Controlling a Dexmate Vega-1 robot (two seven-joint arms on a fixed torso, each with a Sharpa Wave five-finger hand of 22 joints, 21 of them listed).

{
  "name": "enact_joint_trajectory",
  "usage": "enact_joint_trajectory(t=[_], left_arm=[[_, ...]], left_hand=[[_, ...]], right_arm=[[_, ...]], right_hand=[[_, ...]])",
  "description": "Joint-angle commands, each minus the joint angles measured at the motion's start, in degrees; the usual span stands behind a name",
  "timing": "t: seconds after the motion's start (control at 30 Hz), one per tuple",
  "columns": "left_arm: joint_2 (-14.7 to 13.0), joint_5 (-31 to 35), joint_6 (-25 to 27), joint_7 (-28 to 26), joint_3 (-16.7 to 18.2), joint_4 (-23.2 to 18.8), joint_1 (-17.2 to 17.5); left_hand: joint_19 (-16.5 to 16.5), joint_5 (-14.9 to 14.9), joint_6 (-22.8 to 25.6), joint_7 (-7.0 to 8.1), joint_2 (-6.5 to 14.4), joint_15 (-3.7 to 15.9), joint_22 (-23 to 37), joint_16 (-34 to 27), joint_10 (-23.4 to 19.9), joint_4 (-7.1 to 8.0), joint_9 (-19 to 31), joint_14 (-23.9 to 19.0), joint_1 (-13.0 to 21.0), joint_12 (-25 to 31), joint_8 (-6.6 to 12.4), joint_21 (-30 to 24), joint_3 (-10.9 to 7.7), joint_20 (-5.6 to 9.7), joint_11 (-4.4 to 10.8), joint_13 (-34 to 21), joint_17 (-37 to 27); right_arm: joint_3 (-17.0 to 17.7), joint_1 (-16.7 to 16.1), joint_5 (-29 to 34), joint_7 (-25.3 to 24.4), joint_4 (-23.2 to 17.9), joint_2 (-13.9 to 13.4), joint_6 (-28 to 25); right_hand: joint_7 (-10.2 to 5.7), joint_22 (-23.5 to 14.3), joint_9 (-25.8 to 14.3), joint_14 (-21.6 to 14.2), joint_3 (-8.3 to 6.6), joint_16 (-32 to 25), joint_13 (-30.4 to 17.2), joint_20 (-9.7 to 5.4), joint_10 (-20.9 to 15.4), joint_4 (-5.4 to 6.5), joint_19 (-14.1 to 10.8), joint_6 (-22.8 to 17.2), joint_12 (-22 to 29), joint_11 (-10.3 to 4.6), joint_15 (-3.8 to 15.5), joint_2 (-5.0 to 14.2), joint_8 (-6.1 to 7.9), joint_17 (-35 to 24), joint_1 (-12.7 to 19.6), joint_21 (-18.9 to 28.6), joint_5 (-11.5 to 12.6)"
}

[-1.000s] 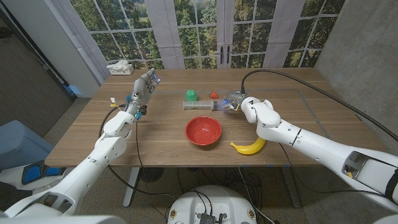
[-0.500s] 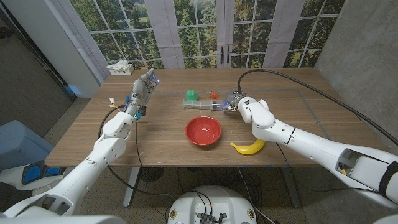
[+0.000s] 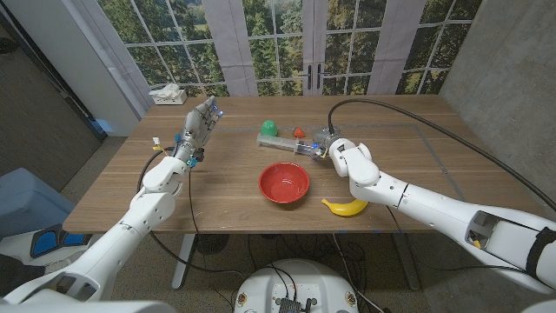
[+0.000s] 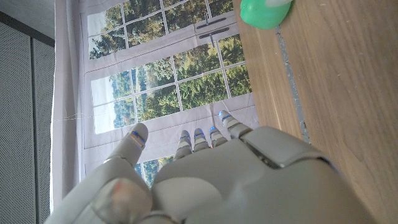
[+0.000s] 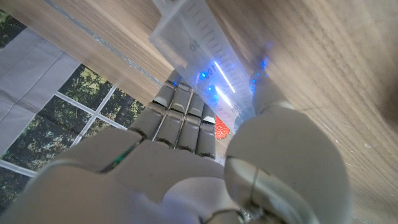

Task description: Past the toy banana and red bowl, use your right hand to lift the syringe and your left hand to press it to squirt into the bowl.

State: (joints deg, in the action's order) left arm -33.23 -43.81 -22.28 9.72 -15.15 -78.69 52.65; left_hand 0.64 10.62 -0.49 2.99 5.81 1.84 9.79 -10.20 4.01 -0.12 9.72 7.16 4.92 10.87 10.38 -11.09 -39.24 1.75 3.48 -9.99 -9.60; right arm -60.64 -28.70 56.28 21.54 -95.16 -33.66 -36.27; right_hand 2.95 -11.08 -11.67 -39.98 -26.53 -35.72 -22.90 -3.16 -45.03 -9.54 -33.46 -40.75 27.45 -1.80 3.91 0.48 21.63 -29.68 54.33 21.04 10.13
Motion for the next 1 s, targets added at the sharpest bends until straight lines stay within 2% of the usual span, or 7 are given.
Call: enact_joint_trajectory(t=[0.03, 0.07, 0.13, 0.67, 0.87, 0.9, 1.0], left_arm=[[0.02, 0.03, 0.23, 0.4, -0.17, 0.2, -0.5], [0.02, 0.04, 0.33, 0.48, -0.23, 0.28, -0.62], [0.16, 0.0, 0.36, 0.62, -0.32, 0.49, -0.84], [0.63, 0.57, 0.45, 1.1, -1.02, 1.59, -2.36], [0.69, 0.71, 0.42, 1.07, -1.11, 1.57, -2.59], [0.66, 0.72, 0.42, 1.09, -1.11, 1.53, -2.6], [0.56, 0.83, 0.46, 0.89, -1.09, 1.29, -2.54]], left_hand=[[0.53, 0.21, 0.42, 0.37, 3.59, 3.85, 0.23, 0.04, -0.2, -0.27, 0.19, -0.11, -0.1, 0.18, 0.08, -0.4, -0.14, 4.87, -0.03, -0.13, -0.1], [0.53, 0.21, 0.42, 0.38, 3.6, 3.89, 0.23, 0.04, -0.21, -0.29, 0.19, -0.12, -0.09, 0.19, 0.08, -0.4, -0.14, 4.87, -0.04, -0.13, -0.1], [0.53, 0.21, 0.39, 0.41, 3.61, 3.92, 0.23, 0.05, -0.21, -0.32, 0.19, -0.11, -0.08, 0.18, 0.06, -0.39, -0.13, 4.9, -0.03, -0.13, -0.09], [0.62, 0.17, 0.37, 0.45, 3.7, 3.79, 0.23, 0.05, -0.22, -0.58, 0.21, -0.14, 0.07, 0.17, 0.03, -0.37, -0.02, 4.91, -0.17, -0.13, -0.05], [0.64, 0.16, 0.35, 0.42, 3.76, 3.75, 0.23, 0.06, -0.19, -0.67, 0.21, -0.13, 0.14, 0.16, 0.02, -0.36, 0.01, 4.9, -0.13, -0.13, -0.04], [0.64, 0.16, 0.38, 0.4, 3.78, 3.76, 0.23, 0.05, -0.2, -0.68, 0.21, -0.15, 0.15, 0.16, 0.03, -0.36, 0.01, 4.88, -0.13, -0.13, -0.04], [0.65, 0.15, 0.41, 0.41, 3.81, 3.75, 0.23, 0.05, -0.2, -0.73, 0.21, -0.18, 0.19, 0.16, 0.04, -0.35, 0.02, 4.92, -0.15, -0.13, -0.03]], right_arm=[[3.13, -3.17, -0.73, -11.56, 0.29, -1.88, 4.75], [3.81, -3.84, -1.31, -14.0, 0.27, -2.33, 5.85], [4.13, -4.2, -1.06, -15.72, 0.38, -2.8, 6.75], [9.95, -9.61, -5.4, -33.56, 0.02, -4.79, 15.44], [11.41, -10.73, -7.26, -37.02, 0.25, -4.63, 17.72], [11.55, -10.87, -7.36, -38.11, 0.54, -4.62, 18.33], [12.24, -11.22, -8.46, -38.97, 0.55, -4.59, 19.3]], right_hand=[[-14.47, -0.41, 0.26, -0.88, 1.35, 1.18, 0.45, -6.28, -10.51, 0.27, 0.09, -16.75, -0.66, -9.38, 9.62, 7.75, 0.68, -0.15, 9.14, 0.69, 0.82], [-14.64, -0.48, 0.35, -0.4, 2.03, 2.65, 0.25, -6.63, -10.6, 1.26, 0.53, -17.42, -0.77, -9.47, 9.35, 7.65, 0.59, 0.44, 8.16, 0.87, 1.29], [-14.67, -0.51, 0.4, -0.01, 2.5, 4.07, 0.06, -7.0, -10.67, 1.62, 0.68, -18.04, -0.92, -9.54, 9.33, 7.42, 0.5, 1.04, 7.8, 1.13, 1.86], [-14.64, -0.68, 0.35, -1.57, 4.56, 7.4, -1.02, -7.85, -11.37, 1.6, 0.45, -19.44, -1.6, -9.57, 9.57, 6.88, -0.4, 1.73, 9.51, 2.83, 4.78], [-14.62, -0.89, 0.27, -3.06, 5.99, 8.06, -1.63, -7.89, -11.62, 1.7, 0.42, -19.66, -2.12, -9.55, 9.67, 6.98, -1.01, 1.24, 10.58, 3.92, 6.0], [-14.58, -1.07, 0.17, -4.04, 7.0, 8.58, -2.12, -7.88, -11.81, 1.82, 0.57, -19.99, -2.46, -9.49, 9.65, 7.15, -1.31, 0.83, 11.38, 4.74, 6.78], [-14.6, -1.21, -0.12, -5.02, 7.9, 8.76, -2.56, -7.87, -11.96, 2.02, 0.53, -20.15, -2.72, -9.46, 9.69, 7.27, -1.41, 0.33, 11.84, 5.52, 7.32]])
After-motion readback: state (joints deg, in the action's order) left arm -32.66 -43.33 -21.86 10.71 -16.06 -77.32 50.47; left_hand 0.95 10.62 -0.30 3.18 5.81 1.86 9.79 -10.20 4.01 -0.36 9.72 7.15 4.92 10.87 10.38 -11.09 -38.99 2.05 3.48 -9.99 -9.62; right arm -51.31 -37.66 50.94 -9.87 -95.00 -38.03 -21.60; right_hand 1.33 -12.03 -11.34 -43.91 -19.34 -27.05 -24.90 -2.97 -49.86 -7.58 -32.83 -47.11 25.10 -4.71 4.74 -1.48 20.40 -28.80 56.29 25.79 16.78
